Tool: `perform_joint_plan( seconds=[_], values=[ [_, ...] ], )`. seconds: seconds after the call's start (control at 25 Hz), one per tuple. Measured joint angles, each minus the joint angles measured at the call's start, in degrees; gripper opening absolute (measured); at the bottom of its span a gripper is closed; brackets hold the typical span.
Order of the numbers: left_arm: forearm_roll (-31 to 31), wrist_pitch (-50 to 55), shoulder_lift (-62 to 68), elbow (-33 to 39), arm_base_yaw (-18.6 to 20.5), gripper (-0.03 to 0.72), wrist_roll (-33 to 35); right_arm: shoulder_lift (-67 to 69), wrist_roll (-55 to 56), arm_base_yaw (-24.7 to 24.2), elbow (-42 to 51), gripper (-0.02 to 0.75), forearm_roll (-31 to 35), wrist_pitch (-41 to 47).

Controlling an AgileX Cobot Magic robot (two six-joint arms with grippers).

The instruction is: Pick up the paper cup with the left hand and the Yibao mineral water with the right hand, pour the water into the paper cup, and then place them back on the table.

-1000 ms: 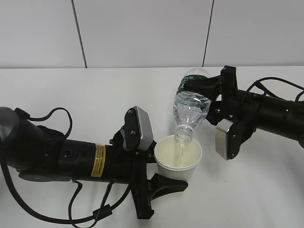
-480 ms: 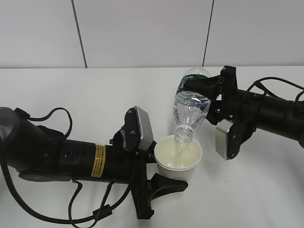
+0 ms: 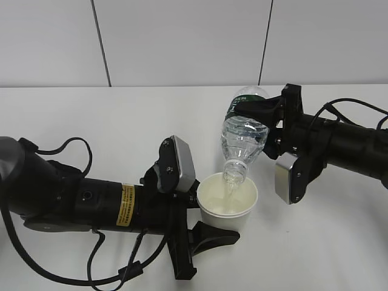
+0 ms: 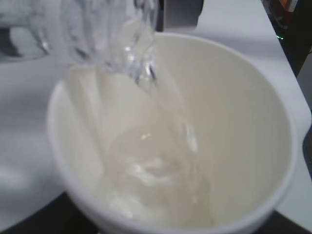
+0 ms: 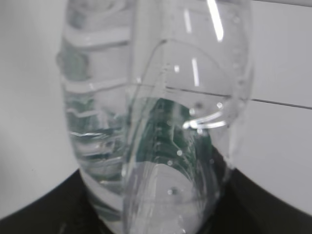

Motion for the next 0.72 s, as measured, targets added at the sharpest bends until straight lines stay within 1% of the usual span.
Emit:
perform_joint_plan(
  seconds=[0.72],
  values=[
    [0.01, 0.02, 0.00, 0.00, 0.00, 0.423, 0.00, 0.00, 0.00, 0.00, 0.00, 0.380, 0.00, 0.00]
  ],
)
